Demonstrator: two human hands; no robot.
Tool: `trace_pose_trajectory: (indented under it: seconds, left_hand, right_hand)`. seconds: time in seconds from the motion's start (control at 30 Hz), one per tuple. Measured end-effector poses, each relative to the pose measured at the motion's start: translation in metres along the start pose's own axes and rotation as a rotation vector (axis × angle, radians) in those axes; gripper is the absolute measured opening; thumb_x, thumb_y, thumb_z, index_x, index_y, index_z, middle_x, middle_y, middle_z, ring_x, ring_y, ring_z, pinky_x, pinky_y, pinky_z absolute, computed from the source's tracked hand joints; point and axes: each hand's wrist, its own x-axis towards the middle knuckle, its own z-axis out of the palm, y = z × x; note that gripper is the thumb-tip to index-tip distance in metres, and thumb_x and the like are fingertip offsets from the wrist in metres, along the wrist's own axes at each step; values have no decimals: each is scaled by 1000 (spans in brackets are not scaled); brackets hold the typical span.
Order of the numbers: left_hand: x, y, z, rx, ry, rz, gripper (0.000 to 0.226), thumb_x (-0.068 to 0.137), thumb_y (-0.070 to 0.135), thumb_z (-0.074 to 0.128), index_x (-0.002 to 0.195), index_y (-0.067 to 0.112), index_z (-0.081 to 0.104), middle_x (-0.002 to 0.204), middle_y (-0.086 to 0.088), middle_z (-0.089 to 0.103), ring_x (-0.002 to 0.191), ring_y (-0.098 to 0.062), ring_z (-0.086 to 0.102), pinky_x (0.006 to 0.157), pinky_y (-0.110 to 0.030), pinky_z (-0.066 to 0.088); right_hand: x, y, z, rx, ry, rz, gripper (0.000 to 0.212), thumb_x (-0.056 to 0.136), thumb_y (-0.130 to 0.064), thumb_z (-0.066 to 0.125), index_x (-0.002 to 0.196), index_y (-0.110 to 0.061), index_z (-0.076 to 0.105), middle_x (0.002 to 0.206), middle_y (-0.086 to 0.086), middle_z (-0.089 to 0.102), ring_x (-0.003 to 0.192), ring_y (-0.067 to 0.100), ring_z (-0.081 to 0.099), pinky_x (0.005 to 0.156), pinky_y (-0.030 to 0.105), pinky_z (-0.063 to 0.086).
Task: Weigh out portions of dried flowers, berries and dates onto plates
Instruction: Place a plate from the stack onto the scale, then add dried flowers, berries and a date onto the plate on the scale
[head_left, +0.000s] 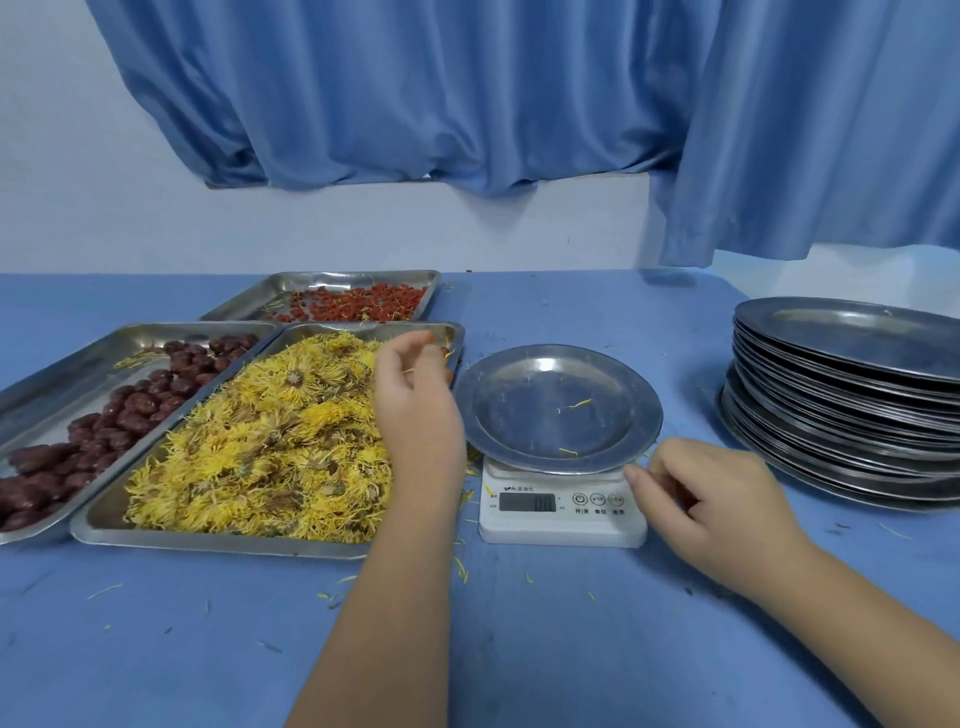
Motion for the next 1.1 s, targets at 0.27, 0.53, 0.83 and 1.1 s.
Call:
trace_pose_trajectory:
  seconds: [0.27,0.53,0.83,1.1]
  left_hand:
    - [9,10,-17,454,-415,264,22,92,15,56,110,26,61,93,12,60,71,3,54,61,-11,44]
    - [103,61,-89,1245,-497,393,14,93,34,54,107,32,58,95,17,58,77,3,55,65,-24,45]
    - [145,43,-124,1518,-650,124,37,84,38,71,118,28,60,109,5,57,95,-13,57,75,-27,43]
    - [148,34,-136,1467,-586,236,31,85,19,68,109,36,60,107,6,62,80,-10,64,68,-33,58]
  right_hand:
    - [46,-5,16,28,83,116,37,82,-17,69,57,-13,43,50,-6,40,46,21,42,45,32,39]
    - [26,10,22,105,-14,146,35,81,-18,71,58,-14,45,50,-5,43,52,17,42,51,29,37]
    - [28,13,21,145,-50,185,34,82,-26,66,58,-16,45,50,-4,45,60,18,45,50,34,40]
    - [28,15,19,142,-31,209,35,82,-25,66,57,-17,43,49,-4,43,60,17,44,49,34,39]
